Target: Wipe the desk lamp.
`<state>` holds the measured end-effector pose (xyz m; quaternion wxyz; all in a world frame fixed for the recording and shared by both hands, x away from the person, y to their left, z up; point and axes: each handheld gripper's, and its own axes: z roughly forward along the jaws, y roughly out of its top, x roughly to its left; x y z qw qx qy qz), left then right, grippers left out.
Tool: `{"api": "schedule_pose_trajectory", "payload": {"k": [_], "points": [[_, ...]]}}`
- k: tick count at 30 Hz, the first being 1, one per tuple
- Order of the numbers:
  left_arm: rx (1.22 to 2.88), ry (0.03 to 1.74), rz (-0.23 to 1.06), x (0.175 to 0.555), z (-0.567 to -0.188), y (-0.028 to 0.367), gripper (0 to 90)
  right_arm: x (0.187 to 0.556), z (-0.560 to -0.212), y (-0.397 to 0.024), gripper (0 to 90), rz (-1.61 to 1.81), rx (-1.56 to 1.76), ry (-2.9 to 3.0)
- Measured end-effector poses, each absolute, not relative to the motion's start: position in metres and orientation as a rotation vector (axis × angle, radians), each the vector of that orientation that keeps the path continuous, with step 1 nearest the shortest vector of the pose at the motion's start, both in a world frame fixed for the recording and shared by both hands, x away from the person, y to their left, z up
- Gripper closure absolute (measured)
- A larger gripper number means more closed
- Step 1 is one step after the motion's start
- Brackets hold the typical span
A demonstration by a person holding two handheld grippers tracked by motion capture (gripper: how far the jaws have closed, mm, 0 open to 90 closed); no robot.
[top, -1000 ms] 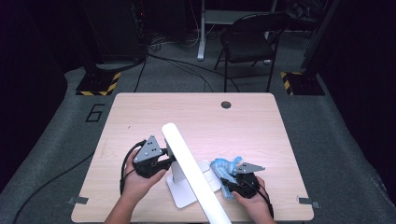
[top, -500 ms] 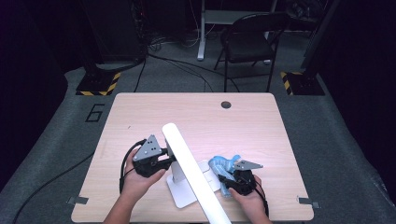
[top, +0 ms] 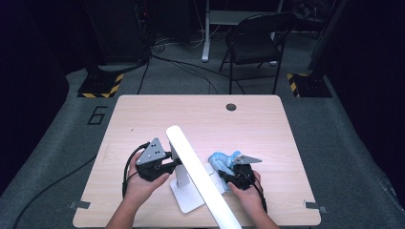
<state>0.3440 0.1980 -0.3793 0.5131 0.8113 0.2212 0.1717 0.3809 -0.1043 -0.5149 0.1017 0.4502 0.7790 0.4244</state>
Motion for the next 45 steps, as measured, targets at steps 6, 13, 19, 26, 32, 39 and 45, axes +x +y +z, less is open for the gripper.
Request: {"api": "schedule_pose_trajectory", "payload": {"k": [6, 13, 19, 26, 32, 39, 45], "points": [[1.954, 0.522, 0.392, 0.345, -0.380, 0.198, 75.8, 0.399, -0.514, -0.095, 67.3, 1.259, 1.351, 2.302], [1.950, 0.518, 0.399, 0.344, -0.380, 0.198, 75.8, 0.421, -0.515, -0.086, 66.4, 1.295, 1.382, 2.303], [1.946, 0.546, 0.443, 0.340, -0.381, 0.194, 75.9, 0.419, -0.514, -0.087, 66.3, 1.291, 1.349, 2.315], [1.936, 0.585, 0.457, 0.339, -0.381, 0.194, 75.4, 0.405, -0.512, -0.090, 66.6, 1.249, 1.312, 2.324], [1.932, 0.595, 0.468, 0.339, -0.382, 0.194, 75.1, 0.382, -0.511, -0.102, 66.8, 1.234, 1.286, 2.345], [1.932, 0.598, 0.472, 0.339, -0.382, 0.195, 74.5, 0.356, -0.510, -0.117, 66.9, 1.235, 1.277, 2.373], [1.923, 0.601, 0.465, 0.340, -0.382, 0.195, 74.5, 0.338, -0.510, -0.130, 67.2, 1.265, 1.301, 2.378]]}}
